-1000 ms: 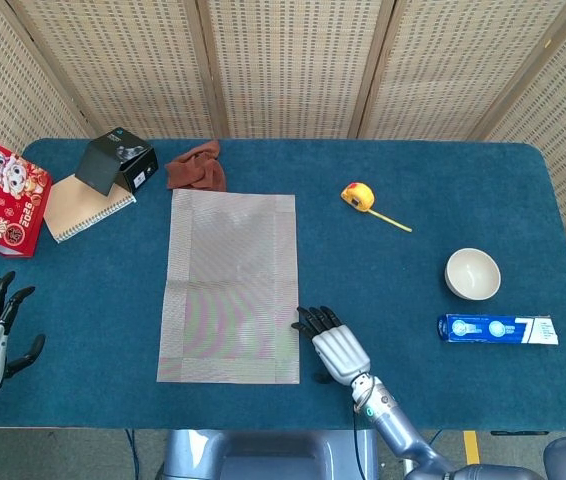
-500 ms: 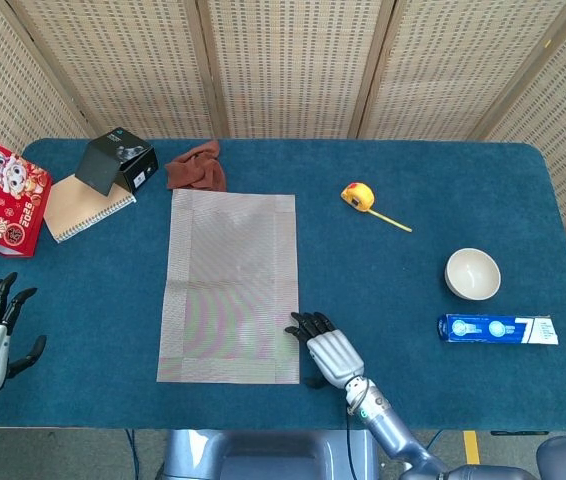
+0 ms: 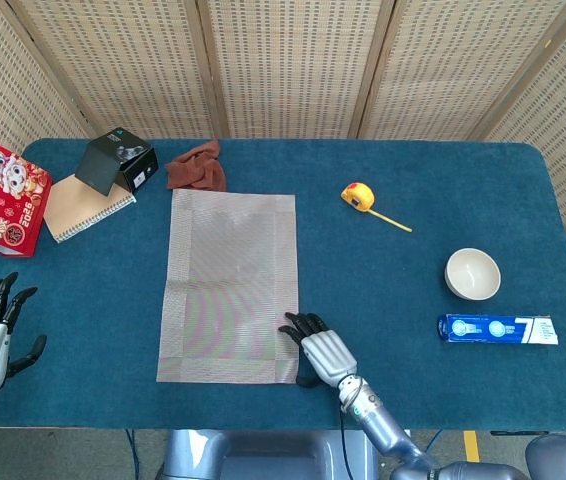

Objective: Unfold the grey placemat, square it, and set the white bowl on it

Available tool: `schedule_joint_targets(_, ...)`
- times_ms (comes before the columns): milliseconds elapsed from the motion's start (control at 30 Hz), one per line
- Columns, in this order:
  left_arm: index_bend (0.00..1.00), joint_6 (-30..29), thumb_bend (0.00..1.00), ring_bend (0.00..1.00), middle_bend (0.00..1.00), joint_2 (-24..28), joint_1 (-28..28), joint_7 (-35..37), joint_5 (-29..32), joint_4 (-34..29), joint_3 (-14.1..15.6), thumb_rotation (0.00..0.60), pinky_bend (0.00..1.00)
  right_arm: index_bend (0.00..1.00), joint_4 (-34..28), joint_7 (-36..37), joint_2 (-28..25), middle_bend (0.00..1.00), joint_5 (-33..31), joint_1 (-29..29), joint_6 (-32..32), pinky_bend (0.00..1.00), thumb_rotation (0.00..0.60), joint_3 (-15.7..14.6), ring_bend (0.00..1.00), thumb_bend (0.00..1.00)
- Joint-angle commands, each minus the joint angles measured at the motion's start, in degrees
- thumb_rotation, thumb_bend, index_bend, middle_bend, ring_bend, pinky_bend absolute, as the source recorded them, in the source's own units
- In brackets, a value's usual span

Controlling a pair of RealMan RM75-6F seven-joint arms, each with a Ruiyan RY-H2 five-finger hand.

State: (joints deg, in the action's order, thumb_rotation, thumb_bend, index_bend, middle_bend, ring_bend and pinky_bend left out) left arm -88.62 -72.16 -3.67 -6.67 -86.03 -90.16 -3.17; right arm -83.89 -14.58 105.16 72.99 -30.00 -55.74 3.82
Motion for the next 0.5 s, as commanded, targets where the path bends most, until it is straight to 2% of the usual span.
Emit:
schedule_joint_targets(33,0.16,0.0,0.32,0.00,0.00,0.0,0.0,0.1,0.1,0.0,-0.1,0.600,0.00,0.17,0.6,0.8,0.8,0.00,-0.3,-0.2,0.4,0.00,0.600,0.3,0.00,0.17)
schedule_joint_targets(233,0.17,0.3,0.32,0.00,0.00,0.1,-0.1,0.3,0.5,0.0,-0.2,0.600,0.00,0.20,2.0,2.9,2.1,0.00,0.8,-0.4,0.3,0.00,0.600,0.2,0.00,0.35)
schedule_joint_targets(367,0.17,0.5,0.32,0.00,0.00,0.0,-0.1,0.2,0.5,0.1,-0.1,0.600,0.00,0.29,2.4,4.2,2.8,0.00,2.1,-0.4,-0.9,0.00,0.600,0.6,0.00,0.37)
schedule_joint_targets(500,0.17,0.7,0.32,0.00,0.00,-0.1,-0.2,0.3,0.6,0.1,-0.1,0.600,0.00,0.41,2.7,6.5,3.8,0.00,3.8,0.0,-3.0,0.00,0.600,1.0,0.00,0.38)
